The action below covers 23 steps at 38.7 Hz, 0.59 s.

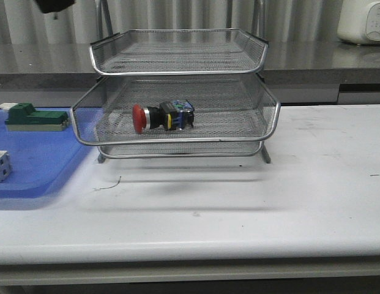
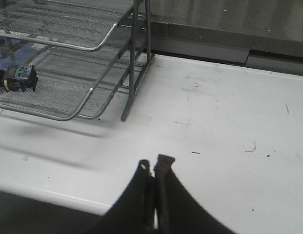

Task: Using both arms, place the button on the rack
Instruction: 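Withdraw the left gripper upward away from the tray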

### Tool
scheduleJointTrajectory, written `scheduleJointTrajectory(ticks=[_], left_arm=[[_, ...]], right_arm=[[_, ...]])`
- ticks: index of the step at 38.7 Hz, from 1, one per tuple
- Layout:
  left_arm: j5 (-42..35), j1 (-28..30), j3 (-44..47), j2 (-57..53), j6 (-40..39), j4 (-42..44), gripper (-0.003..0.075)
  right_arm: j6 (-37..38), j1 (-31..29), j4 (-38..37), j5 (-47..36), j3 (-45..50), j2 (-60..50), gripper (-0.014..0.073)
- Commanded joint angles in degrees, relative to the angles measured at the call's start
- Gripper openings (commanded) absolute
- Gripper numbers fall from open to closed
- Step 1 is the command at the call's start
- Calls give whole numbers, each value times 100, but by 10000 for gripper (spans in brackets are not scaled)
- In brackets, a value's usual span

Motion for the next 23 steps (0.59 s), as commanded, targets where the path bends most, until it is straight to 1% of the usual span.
scheduleJointTrajectory(ticks=[1,6,10,19,23], left_arm=[[-91,257,481,-764,-59,-227,-19],[-754,574,1342,-1555,-59,-227,-19],[-1457,718,2016,-2242,-59,-277,-19],[-3100,746,3618,-3949,-59,-360,-19],[-3584,746,4340,-4791,-59,-446,-19]], right_arm=[[-18,19,8,-452,-142,60,-61],[-18,19,8,-452,-142,60,-61],[-18,19,8,-452,-142,60,-61],[-18,19,8,-452,-142,60,-61],[-18,19,8,-452,-142,60,-61]])
